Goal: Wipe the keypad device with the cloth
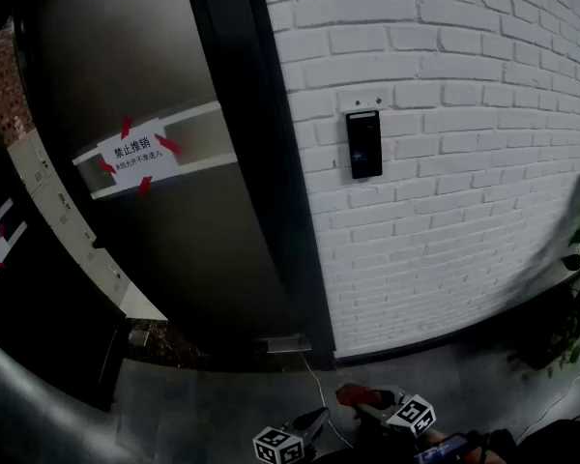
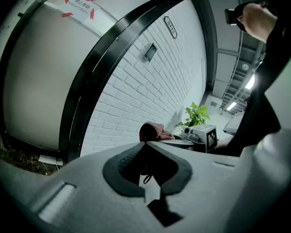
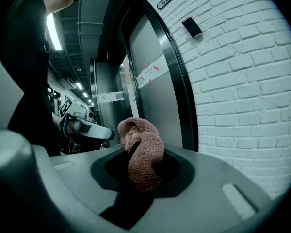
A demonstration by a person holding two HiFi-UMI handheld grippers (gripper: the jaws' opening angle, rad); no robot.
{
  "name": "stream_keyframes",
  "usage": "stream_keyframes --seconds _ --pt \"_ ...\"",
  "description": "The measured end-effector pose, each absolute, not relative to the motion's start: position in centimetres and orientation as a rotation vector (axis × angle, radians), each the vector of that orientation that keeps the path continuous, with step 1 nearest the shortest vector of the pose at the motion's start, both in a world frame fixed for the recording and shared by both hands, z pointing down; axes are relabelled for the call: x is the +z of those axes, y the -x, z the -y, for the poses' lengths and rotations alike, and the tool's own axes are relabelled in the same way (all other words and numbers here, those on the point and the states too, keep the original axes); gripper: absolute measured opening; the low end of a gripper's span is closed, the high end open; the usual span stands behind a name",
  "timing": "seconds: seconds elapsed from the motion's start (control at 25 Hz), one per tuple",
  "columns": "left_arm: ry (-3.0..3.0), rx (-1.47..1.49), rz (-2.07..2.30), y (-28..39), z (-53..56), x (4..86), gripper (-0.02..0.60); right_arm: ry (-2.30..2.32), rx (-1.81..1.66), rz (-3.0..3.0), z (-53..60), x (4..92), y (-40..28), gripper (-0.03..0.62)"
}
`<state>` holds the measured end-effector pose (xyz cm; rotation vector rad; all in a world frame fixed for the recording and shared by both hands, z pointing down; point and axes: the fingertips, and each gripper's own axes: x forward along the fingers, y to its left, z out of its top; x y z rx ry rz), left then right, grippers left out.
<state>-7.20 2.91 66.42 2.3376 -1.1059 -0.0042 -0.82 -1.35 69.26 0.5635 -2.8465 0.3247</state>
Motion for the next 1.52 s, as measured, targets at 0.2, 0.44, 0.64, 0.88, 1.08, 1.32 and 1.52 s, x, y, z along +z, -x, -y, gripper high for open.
stream_keyframes --seconds 0.2,0.44,0.64,0.88,1.08,1.32,1.52 --pt "-2.365 0.016 1.091 5.3 3.2 65.4 0.005 -0.428 0.056 2.863 7.6 65.1 -0.8 0.107" --pt "-2.379 0.014 1.099 3.2 8.8 63.8 0.005 -0.348 -0.209 2.829 17.2 60.2 -5.3 0.107" --pt "-2.368 0.013 1.103 2.6 10.6 63.4 0.005 -0.379 -0.338 2.827 23.8 55.3 -8.5 0.107" --pt "-2.347 -0.029 1.108 3.8 11.5 63.0 0.005 -0.524 -0.571 3.055 28.0 36.2 -6.0 0.107" --pt "-2.343 -0.037 1.075 5.0 12.5 63.4 0.005 -0.882 -1.122 2.82 31.6 21.7 -3.5 0.108" --pt "-2.369 -0.057 1.062 6.1 13.9 62.2 0.005 -1.206 -1.44 2.511 35.4 14.3 0.9 0.107" --pt "-2.389 -0.056 1.069 7.0 14.7 61.9 0.005 -1.239 -1.602 2.443 36.1 13.0 2.1 0.109"
